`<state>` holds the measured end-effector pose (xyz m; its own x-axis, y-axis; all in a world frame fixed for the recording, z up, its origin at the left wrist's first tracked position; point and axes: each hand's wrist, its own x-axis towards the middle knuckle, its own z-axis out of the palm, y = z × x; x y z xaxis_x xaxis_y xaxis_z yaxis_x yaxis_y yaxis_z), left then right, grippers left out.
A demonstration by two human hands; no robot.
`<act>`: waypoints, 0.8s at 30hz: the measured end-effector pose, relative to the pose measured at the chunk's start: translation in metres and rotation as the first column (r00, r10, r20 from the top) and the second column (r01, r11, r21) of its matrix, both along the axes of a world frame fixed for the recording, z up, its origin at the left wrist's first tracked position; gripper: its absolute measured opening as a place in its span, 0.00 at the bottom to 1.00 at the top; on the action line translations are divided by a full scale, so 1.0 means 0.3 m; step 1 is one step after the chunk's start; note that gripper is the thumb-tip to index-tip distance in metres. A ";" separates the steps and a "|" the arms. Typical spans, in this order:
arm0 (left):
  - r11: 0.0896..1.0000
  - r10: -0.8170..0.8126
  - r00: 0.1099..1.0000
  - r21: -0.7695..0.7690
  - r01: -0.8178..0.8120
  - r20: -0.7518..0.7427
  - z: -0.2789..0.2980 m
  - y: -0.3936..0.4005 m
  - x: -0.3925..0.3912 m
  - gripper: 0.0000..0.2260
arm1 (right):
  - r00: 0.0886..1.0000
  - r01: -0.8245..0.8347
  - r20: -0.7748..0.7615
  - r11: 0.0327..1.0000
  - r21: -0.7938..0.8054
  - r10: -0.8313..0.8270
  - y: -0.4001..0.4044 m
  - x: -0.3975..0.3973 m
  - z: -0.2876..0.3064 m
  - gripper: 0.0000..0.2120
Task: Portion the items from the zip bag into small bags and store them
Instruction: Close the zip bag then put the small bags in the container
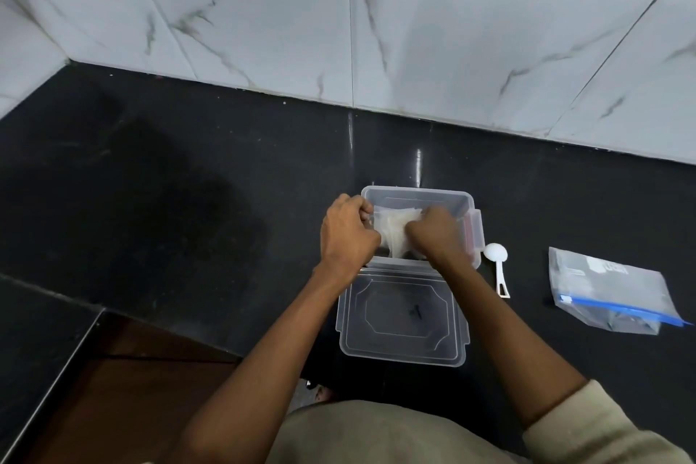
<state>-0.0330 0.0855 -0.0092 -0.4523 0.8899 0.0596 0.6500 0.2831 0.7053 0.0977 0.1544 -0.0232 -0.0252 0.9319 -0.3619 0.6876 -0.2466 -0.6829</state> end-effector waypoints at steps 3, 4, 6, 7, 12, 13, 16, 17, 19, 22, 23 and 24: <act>1.000 -0.014 1.000 0.007 0.014 0.001 -0.014 0.001 -0.005 0.11 | 0.998 0.001 0.064 0.998 0.057 -0.004 -0.009 0.012 0.005 0.04; 1.000 -0.015 1.000 0.009 0.015 0.004 -0.017 0.001 -0.006 0.11 | 0.997 0.007 0.082 0.998 0.064 -0.012 -0.007 0.014 0.001 0.05; 1.000 -0.016 1.000 0.016 0.016 0.013 -0.021 0.003 -0.007 0.11 | 0.996 -0.005 0.091 0.999 0.036 0.002 -0.001 0.015 -0.009 0.05; 1.000 -0.016 1.000 0.021 0.016 0.017 -0.022 0.002 -0.008 0.11 | 0.997 -0.021 0.077 1.000 0.007 0.021 0.004 0.010 -0.014 0.05; 1.000 -0.020 1.000 0.013 0.020 0.024 -0.023 -0.001 -0.015 0.10 | 0.999 -0.046 -0.030 0.996 -0.081 0.044 0.023 -0.003 -0.013 0.06; 1.000 -0.022 0.999 0.011 0.022 0.022 -0.024 -0.001 -0.015 0.10 | 0.998 -0.037 -0.045 0.996 -0.082 0.033 0.023 0.008 -0.006 0.06; 1.000 -0.025 1.000 0.004 0.024 0.009 -0.023 0.001 -0.016 0.10 | 0.998 0.004 -0.065 1.000 -0.030 -0.006 0.025 0.060 0.023 0.10; 1.000 -0.024 1.000 -0.004 0.024 -0.002 -0.018 0.002 -0.014 0.11 | 0.999 0.015 -0.035 1.000 0.006 -0.015 0.025 0.080 0.037 0.13; 0.999 -0.035 0.997 -0.038 0.033 -0.065 -0.012 0.003 -0.009 0.12 | 0.999 0.001 0.050 0.996 0.092 -0.006 0.027 0.112 0.063 0.15; 0.992 -0.100 0.959 -0.099 0.076 -0.264 -0.008 0.003 0.017 0.16 | 0.989 -0.042 0.148 0.981 0.188 0.014 0.023 0.117 0.075 0.14; 0.988 -0.142 0.937 -0.105 0.114 -0.319 -0.010 0.009 0.029 0.17 | 0.979 -0.080 0.199 0.972 0.222 0.035 0.018 0.112 0.071 0.14; 0.980 -0.194 0.916 -0.109 0.166 -0.351 -0.014 0.016 0.037 0.17 | 0.963 -0.132 0.262 0.958 0.253 0.064 0.012 0.100 0.063 0.14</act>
<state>-0.0219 0.0903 -0.0134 -0.2444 0.9625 0.1176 0.9001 0.1801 0.3968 0.1278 0.1580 -0.0043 -0.0625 0.9922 -0.1078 0.8553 -0.0024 -0.5181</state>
